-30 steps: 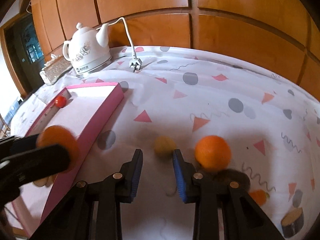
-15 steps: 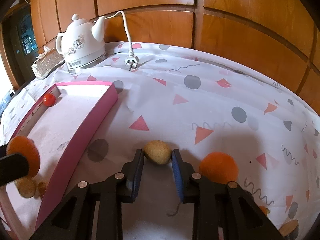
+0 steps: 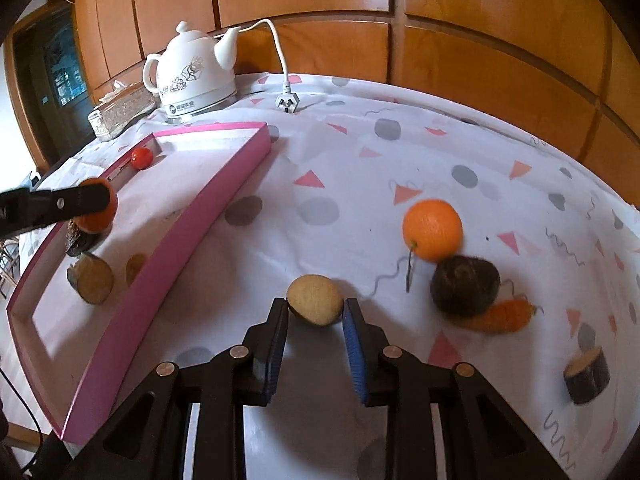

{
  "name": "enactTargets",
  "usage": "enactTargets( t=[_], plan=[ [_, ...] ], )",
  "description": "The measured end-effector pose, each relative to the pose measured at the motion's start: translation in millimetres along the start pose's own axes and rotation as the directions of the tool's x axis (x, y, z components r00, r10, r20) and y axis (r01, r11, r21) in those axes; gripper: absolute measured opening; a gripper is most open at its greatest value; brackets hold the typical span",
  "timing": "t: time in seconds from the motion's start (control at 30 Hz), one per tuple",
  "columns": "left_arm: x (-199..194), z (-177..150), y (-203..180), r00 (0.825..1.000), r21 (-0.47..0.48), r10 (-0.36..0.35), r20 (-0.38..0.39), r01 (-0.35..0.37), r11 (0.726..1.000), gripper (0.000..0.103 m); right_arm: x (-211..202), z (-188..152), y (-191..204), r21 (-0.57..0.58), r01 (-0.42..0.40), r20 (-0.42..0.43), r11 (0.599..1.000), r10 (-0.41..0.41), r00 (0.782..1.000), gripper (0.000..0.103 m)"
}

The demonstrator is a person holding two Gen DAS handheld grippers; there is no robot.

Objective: Organize fruits
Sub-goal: 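Carry the orange into the tray and open the left tool while the right tool grasps the beige round fruit, then carry the beige round fruit into the tray and open the right tool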

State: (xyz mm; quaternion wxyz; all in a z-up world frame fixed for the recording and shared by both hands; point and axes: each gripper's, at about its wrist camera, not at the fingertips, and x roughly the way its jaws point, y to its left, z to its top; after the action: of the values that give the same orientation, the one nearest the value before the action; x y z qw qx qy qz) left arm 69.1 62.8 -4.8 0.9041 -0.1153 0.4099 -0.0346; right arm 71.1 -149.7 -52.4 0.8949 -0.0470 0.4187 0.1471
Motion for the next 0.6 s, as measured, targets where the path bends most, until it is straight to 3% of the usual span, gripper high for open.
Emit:
enactTargets(
  t=[0.43, 0.6],
  plan=[
    [7.6, -3.3, 0.5, 0.997, 0.02, 0.075, -0.007, -0.075, 0.997, 0.04, -4.6, -0.1, 4.0, 0.012, 0.023, 0.005, 1.0, -0.023, 1.0, 0.028],
    [3.5, -8.3, -3.3, 0.996, 0.033, 0.088, 0.015, -0.088, 0.996, 0.047, -14.5, 7.0, 9.6, 0.015, 0.006, 0.033, 1.0, -0.006, 0.999, 0.028]
  ],
)
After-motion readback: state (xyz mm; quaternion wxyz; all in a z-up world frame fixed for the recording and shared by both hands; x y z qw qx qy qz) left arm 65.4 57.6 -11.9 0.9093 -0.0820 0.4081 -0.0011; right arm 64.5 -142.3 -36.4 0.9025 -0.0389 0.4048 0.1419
